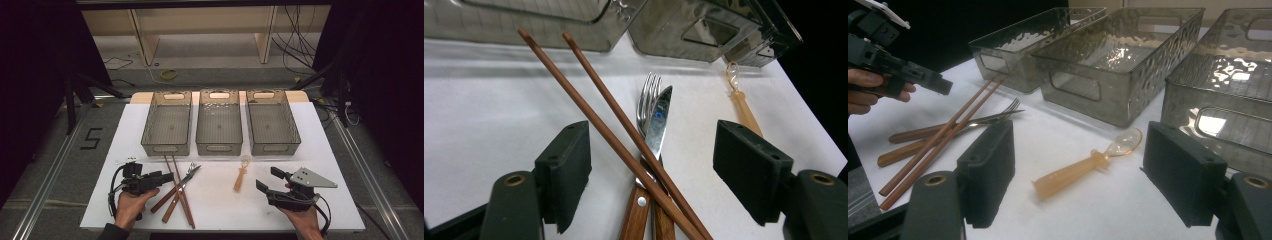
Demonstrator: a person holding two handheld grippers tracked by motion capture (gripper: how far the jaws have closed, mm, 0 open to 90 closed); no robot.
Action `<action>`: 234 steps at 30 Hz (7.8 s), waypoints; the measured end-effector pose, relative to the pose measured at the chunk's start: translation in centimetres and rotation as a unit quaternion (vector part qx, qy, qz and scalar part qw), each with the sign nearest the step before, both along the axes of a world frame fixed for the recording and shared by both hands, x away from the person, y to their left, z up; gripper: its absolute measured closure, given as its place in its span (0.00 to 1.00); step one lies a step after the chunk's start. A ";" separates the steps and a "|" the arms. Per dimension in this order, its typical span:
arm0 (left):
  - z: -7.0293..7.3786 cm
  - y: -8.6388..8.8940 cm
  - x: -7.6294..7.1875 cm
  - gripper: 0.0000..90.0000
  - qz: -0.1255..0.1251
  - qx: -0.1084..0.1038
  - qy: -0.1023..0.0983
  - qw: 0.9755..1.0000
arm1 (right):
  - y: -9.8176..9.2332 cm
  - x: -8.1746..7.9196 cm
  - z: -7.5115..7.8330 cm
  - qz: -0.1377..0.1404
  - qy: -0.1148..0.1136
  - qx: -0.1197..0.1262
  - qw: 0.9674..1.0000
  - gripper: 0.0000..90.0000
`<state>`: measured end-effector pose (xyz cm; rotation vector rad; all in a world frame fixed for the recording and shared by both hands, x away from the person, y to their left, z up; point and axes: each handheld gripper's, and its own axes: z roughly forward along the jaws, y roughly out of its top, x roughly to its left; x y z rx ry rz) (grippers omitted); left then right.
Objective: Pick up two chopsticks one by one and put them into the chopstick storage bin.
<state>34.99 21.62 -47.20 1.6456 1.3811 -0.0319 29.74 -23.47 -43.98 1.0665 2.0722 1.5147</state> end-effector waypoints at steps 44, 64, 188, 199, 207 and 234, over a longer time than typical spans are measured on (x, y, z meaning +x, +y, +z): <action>-2.2 -2.0 2.4 0.61 -0.019 0.040 0.064 0.997 | 0.2 0.0 0.0 0.013 0.005 0.001 1.000 0.33; -2.6 -1.7 2.5 0.79 -0.023 0.006 0.072 0.997 | 0.4 0.0 0.0 0.018 0.005 -0.004 1.000 0.33; 10.5 1.4 20.5 0.94 0.036 0.107 -0.137 0.984 | 0.9 0.1 -0.4 0.047 0.012 -0.006 0.999 0.33; 8.6 1.4 21.1 0.94 0.052 0.114 -0.133 0.983 | 1.0 0.0 -0.4 0.051 0.012 -0.005 0.999 0.33; 7.6 1.4 21.2 0.93 0.055 0.112 -0.127 0.984 | 0.9 0.0 -0.4 0.052 0.013 -0.005 0.999 0.33; 9.2 1.7 15.1 0.36 0.041 0.093 -0.080 0.992 | 1.0 0.0 -0.4 0.051 0.014 -0.006 0.999 0.33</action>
